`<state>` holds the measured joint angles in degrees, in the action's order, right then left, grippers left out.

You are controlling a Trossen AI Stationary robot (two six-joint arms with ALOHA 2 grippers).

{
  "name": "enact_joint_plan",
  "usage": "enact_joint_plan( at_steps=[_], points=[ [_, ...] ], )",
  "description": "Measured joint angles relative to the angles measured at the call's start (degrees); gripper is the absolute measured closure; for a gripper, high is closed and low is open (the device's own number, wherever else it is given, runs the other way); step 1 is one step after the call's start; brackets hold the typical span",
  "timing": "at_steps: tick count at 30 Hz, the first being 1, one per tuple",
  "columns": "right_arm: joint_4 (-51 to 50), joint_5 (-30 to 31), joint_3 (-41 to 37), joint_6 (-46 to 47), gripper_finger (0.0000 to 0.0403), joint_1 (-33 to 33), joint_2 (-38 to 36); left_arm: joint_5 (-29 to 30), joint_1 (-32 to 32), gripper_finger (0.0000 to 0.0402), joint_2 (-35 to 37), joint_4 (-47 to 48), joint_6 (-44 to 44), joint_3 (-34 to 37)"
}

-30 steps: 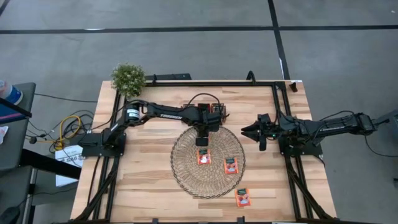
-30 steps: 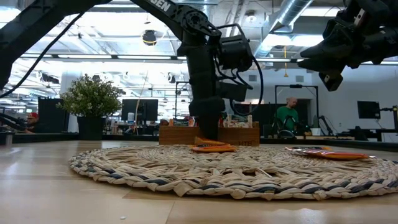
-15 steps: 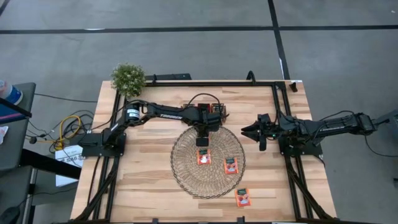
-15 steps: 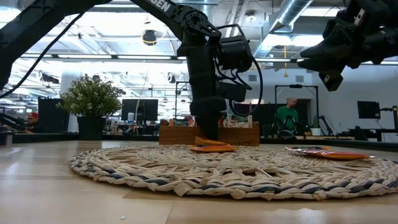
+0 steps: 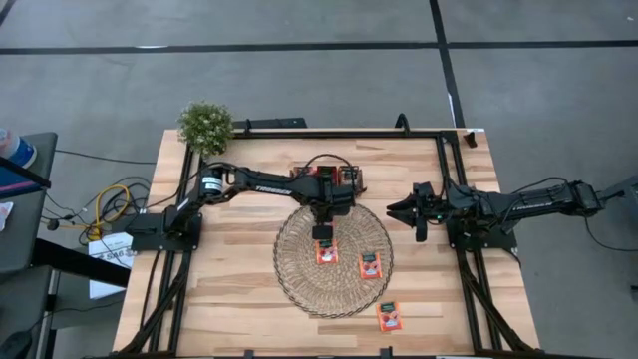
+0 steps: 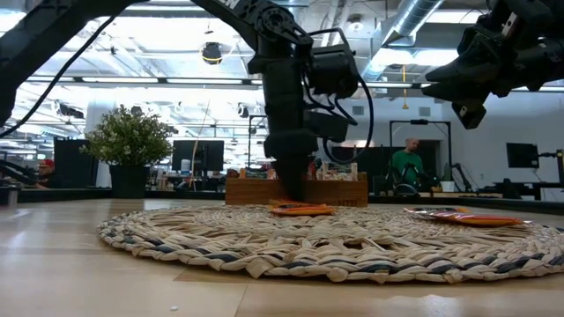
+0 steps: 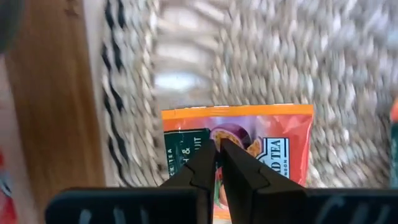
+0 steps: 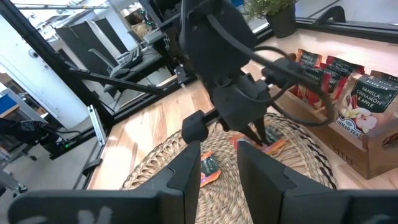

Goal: Pick & Place Tea
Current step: Put the orange tea bag into the left section of the wooden organizer

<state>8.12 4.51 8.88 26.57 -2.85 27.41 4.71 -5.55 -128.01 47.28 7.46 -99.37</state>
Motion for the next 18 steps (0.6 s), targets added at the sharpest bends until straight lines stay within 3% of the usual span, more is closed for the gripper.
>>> enact_joint_plan(
  at_steps=[18],
  points=[
    [0.00, 0.00, 0.00, 0.00, 0.0305, 0.00, 0.01, 0.45, 1.72, 0.0383, 5.81, 4.27, -2.01, -0.09]
  ],
)
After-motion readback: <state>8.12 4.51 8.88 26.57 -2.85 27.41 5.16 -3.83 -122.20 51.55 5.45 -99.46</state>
